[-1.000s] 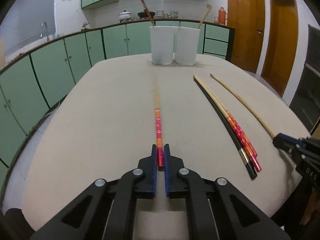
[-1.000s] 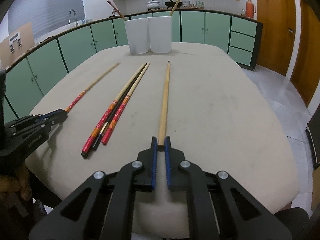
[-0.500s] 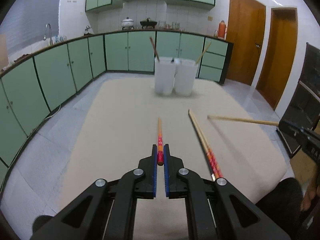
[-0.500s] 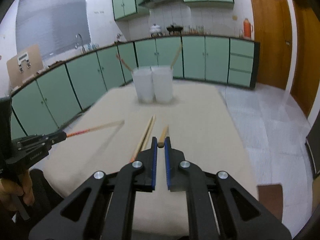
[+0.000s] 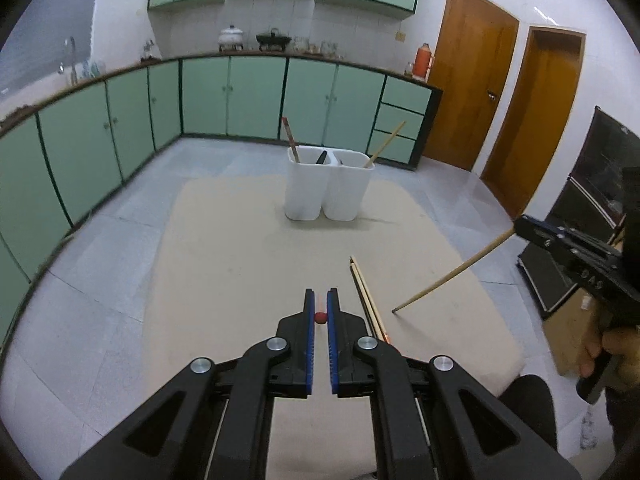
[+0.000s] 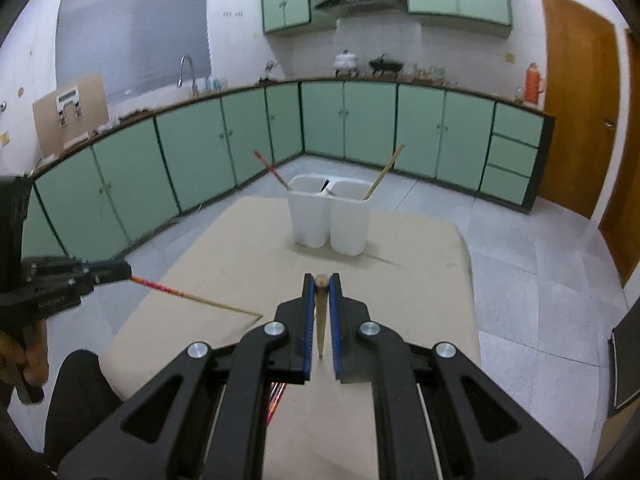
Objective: Organize utensils
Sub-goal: 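Carry both held chopsticks to the white holders and lower them in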
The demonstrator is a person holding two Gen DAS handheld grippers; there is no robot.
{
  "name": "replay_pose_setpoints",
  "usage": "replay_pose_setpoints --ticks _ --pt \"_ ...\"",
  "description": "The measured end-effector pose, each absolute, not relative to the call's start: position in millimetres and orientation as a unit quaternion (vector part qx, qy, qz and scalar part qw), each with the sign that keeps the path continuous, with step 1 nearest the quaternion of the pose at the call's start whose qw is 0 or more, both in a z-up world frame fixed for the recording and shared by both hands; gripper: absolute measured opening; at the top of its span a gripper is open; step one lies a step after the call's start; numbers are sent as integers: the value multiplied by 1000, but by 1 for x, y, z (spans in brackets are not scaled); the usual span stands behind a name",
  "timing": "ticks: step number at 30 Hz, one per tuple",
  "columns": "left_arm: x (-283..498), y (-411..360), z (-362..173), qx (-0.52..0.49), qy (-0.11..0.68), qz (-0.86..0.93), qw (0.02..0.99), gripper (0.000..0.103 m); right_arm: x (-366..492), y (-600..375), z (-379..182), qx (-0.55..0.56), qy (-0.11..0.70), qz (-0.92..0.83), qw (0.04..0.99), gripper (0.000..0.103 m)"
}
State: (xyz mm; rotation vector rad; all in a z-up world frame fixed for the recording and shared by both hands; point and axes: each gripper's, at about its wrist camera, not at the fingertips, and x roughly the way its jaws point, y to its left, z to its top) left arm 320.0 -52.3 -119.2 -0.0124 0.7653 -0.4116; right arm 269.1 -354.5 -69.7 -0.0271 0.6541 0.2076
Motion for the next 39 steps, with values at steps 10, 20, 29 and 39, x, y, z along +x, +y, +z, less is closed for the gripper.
replay_pose_setpoints --ticks 10,20,29,39 --pt "342 -56 -84 17 368 -218 904 6 304 -352 -51 -26 346 113 931 6" --pt "367 -61 -50 34 364 -230 902 6 315 -356 -12 -34 352 126 927 6" --pt "406 -78 9 51 332 -236 912 6 341 -358 45 -39 342 131 930 6" --pt "461 -99 65 46 284 -234 929 6 407 -368 106 -17 305 121 945 6"
